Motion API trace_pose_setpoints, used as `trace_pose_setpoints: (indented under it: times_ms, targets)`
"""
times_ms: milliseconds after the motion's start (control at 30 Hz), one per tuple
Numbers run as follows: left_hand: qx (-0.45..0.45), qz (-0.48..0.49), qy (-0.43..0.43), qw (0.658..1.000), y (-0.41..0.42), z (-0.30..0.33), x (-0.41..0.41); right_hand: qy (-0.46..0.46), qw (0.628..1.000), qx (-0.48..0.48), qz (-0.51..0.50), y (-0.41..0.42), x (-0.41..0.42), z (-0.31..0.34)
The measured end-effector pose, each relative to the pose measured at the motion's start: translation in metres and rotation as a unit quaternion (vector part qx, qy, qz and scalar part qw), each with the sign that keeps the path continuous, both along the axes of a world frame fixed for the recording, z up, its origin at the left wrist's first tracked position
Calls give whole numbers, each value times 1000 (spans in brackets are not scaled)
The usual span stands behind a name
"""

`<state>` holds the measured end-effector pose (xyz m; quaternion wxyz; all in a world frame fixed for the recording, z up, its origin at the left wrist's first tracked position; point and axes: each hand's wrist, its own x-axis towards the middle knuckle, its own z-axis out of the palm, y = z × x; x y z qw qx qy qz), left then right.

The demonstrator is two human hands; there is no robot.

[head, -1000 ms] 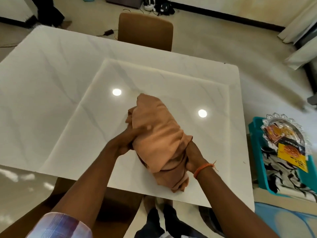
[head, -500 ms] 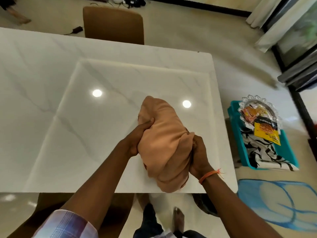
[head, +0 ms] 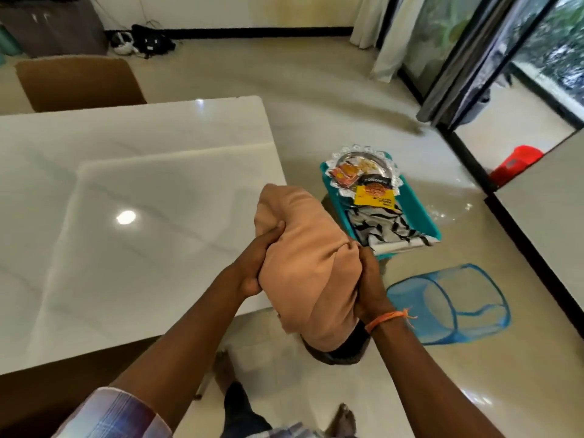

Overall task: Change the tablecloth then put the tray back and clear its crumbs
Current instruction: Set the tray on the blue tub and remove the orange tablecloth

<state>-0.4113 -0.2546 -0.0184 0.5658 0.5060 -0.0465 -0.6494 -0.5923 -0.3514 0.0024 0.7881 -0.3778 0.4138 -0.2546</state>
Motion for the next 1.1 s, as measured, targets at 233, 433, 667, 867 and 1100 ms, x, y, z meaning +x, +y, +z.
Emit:
trace_pose_setpoints:
  times_ms: [233,433,667,867,1100]
  targets:
    - [25,-55,8,998,-110,12,-188,25,995,-25,-97,-75,-195,13]
    - [43,-74,64,994,-185,-16,-294,73,993,12,-92,-141,-299,15]
    - [70,-188,39,979,-301,-43,-398,157,974,54,-153,-226,-398,-16]
    - [240,-244,43,939,-404,-134,-457,237,954,127,-130,-322,-468,-88]
    - [374,-183,70,906,-471,-238,-472,254,938,234,-12,-431,-486,-211]
